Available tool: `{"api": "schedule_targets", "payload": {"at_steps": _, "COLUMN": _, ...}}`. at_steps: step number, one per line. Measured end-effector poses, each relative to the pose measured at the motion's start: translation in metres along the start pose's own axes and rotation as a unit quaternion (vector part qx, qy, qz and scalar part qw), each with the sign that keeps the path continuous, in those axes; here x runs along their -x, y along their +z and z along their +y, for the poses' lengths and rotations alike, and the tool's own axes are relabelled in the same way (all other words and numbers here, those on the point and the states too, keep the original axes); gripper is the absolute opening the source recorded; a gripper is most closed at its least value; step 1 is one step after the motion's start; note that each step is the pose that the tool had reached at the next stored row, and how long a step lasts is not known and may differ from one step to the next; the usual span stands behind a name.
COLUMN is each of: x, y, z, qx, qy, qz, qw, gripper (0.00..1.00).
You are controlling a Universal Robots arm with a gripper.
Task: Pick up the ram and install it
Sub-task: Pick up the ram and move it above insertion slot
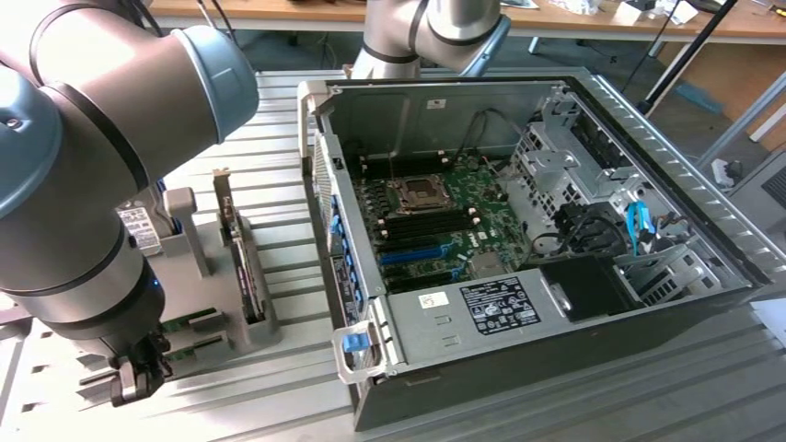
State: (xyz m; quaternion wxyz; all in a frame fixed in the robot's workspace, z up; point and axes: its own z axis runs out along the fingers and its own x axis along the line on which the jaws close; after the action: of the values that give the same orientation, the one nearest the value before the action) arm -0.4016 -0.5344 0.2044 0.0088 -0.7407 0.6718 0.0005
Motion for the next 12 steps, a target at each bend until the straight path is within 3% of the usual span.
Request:
{"api": "schedule_targets", "payload": {"at_steps": 3, "x": 0.0000, "y": 0.0000, "z": 0.0000, "qx": 0.0000, "qy": 0.000, "qz": 0.0000, "qw": 1.0000, "gripper": 0.32}}
{"api": "schedule_targets", "payload": {"at_steps": 6, "x": 0.0000, "y": 0.0000, "z": 0.0000, "qx": 0.0000, "qy": 0.000, "qz": 0.0000, "qw": 1.0000, "gripper": 0.14}}
{"api": "schedule_targets", "payload": {"at_steps": 12, "x": 0.0000, "y": 0.0000, "z": 0.0000, "qx": 0.0000, "qy": 0.000, "qz": 0.0000, "qw": 1.0000, "gripper": 0.14}}
